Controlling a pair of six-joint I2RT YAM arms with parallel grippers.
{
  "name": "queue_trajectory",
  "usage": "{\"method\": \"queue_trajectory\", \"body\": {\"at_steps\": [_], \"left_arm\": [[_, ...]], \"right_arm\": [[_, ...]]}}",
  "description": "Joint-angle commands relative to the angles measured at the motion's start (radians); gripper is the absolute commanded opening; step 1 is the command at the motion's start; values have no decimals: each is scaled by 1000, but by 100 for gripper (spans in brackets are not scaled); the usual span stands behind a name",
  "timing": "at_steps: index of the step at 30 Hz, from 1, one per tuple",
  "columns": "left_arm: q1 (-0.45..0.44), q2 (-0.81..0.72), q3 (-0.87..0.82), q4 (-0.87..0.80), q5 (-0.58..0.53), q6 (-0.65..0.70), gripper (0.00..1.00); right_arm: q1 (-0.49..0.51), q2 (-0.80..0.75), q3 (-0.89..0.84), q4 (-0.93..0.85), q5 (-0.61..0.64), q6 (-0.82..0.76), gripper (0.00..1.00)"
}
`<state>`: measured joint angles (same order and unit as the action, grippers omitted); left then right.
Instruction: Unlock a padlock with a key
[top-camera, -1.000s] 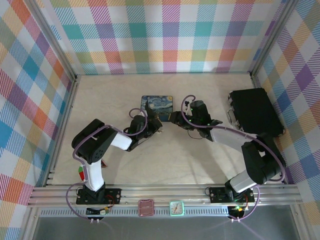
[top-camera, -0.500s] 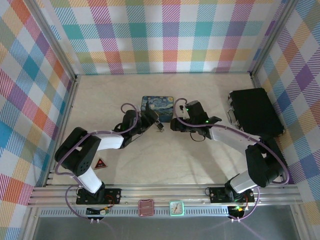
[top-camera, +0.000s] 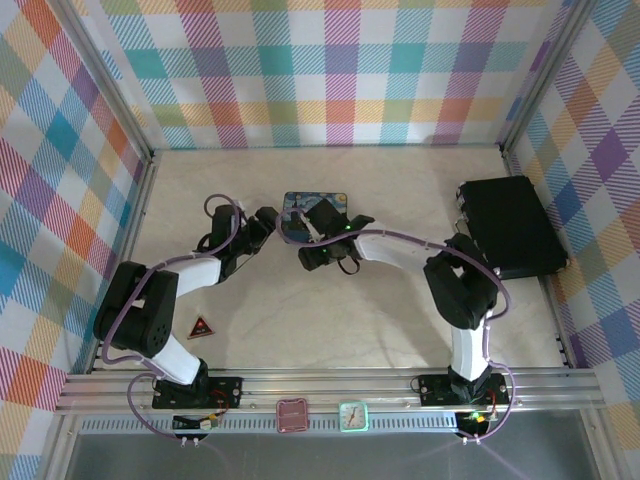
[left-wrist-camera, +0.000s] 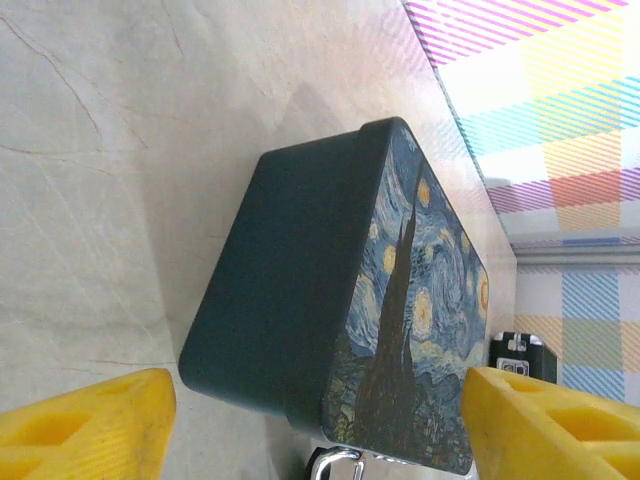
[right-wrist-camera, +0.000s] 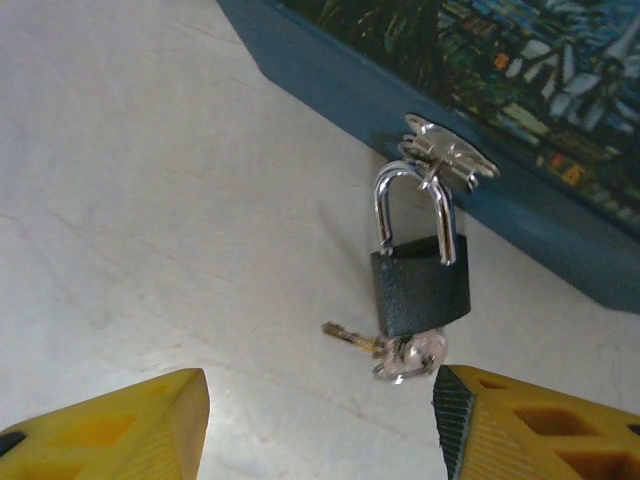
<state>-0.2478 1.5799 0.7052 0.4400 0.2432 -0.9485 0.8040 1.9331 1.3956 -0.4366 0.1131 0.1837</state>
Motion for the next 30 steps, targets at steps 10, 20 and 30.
{"method": "queue_trajectory", "body": {"at_steps": [10,20,30], "left_arm": [[72,-72,-20,-44,7,14,77],[147,53,83,54,97,-23,77],[148,74,88,84,112,-13,75]], "right_arm": [[6,94,14,-18,118,-93,61],[7,131,16,21,135,-105,57],[5,136,-18,78,145,-124,29]]}}
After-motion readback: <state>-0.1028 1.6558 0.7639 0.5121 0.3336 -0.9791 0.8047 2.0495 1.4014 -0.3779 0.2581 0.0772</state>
